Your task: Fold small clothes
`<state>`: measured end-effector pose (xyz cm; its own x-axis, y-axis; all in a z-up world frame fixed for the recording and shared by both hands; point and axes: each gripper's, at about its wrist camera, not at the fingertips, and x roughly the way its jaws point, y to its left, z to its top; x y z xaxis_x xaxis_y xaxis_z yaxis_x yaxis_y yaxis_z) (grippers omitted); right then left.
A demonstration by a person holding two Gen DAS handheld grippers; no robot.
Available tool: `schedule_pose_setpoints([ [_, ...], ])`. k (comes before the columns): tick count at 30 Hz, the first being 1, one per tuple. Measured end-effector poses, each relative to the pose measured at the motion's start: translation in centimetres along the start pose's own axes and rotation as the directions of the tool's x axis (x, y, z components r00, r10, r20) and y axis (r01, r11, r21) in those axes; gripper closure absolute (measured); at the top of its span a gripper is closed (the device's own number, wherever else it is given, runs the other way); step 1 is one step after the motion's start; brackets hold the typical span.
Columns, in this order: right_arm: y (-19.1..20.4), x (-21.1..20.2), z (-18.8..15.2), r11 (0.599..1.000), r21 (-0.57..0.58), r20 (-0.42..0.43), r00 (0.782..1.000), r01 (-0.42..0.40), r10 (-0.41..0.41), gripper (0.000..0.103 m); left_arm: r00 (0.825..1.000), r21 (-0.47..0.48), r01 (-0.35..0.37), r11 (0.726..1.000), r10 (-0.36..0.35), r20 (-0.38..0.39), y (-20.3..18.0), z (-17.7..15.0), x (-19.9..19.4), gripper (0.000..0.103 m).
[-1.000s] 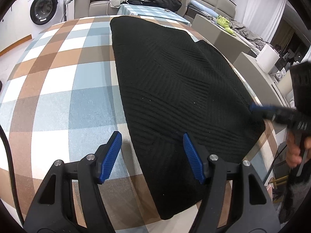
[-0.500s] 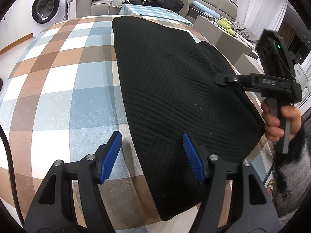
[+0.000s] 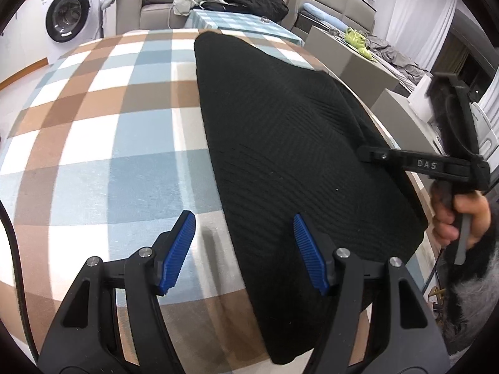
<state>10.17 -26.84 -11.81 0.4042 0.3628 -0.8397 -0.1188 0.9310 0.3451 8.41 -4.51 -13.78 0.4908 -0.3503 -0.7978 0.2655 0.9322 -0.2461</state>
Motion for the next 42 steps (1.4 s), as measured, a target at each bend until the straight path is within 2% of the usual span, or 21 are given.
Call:
schedule_pose_setpoints([
  [2,-0.8,-0.6,-0.2,0.998,0.042,0.035,0.999,-0.042,0.040,0.075,1.000,0.005,-0.007,1.000,0.007,-0.009,-0.2,0.0,0.4,0.040],
  [3,-0.7,-1.0,-0.4,0.999,0.041,0.044,0.999,-0.033,0.032,0.071,1.000,0.002,-0.003,1.000,0.003,-0.008,-0.2,0.0,0.5,0.040],
  [6,-0.9,-2.9,-1.2,0.999,0.034,0.087,0.996,-0.010,0.007,0.069,0.999,-0.031,0.031,0.999,-0.032,-0.012,-0.1,0.3,1.1,0.040],
  [10,-1.7,-4.0,-2.7,0.999,0.047,0.098,0.995,0.021,-0.025,0.068,0.998,-0.063,0.065,0.996,-0.066,-0.006,-0.2,1.6,2.3,0.041],
  [16,-3.3,-3.9,-4.1,0.995,0.096,0.068,0.998,0.014,-0.020,0.068,0.996,-0.111,0.085,0.990,-0.086,0.002,0.0,3.8,3.9,0.064],
  [18,-3.1,-3.5,-4.2,0.995,0.094,0.068,0.997,0.015,-0.022,0.068,0.996,-0.129,0.087,0.988,-0.086,0.012,0.2,4.1,4.3,0.079],
  [21,-2.7,-3.6,-4.4,0.996,0.088,0.067,0.997,0.018,-0.024,0.068,0.997,-0.146,0.061,0.987,-0.054,0.051,0.3,4.4,3.9,0.089],
  [23,-2.6,-3.5,-4.3,0.996,0.087,0.068,0.998,0.012,-0.018,0.068,0.997,-0.145,0.032,0.989,-0.022,0.070,0.5,4.5,3.6,0.090],
  [26,-2.1,-3.0,-4.1,0.997,0.079,0.068,0.998,-0.002,-0.004,0.067,0.997,-0.157,0.009,0.988,0.003,0.077,1.5,4.0,3.1,0.091],
  [31,1.0,-1.5,-3.5,0.999,0.004,0.031,0.998,-0.050,0.050,0.067,0.995,-0.186,-0.047,0.981,0.063,0.081,3.9,2.5,1.0,0.090],
  [34,2.5,-1.0,-2.7,0.996,-0.054,0.000,0.997,-0.073,0.073,0.066,0.995,-0.197,-0.055,0.979,0.071,0.073,5.2,1.8,0.1,0.084],
  [37,2.4,-1.1,-1.1,0.994,-0.037,0.035,0.994,-0.101,0.102,0.066,0.992,-0.200,-0.098,0.975,0.113,0.061,5.8,1.5,-0.7,0.071],
  [39,2.4,-1.0,0.3,0.989,-0.024,0.068,0.987,-0.143,0.144,0.064,0.989,-0.204,-0.113,0.972,0.130,0.068,5.8,1.2,-1.4,0.055],
  [40,2.5,-0.8,1.0,0.987,-0.021,0.079,0.984,-0.161,0.162,0.059,0.989,-0.204,-0.110,0.973,0.128,0.075,5.8,1.1,-1.8,0.051],
  [42,2.4,0.4,2.7,0.984,0.007,0.085,0.981,-0.178,0.176,0.056,0.989,-0.201,-0.094,0.975,0.115,0.096,5.7,0.9,-2.3,0.046],
])
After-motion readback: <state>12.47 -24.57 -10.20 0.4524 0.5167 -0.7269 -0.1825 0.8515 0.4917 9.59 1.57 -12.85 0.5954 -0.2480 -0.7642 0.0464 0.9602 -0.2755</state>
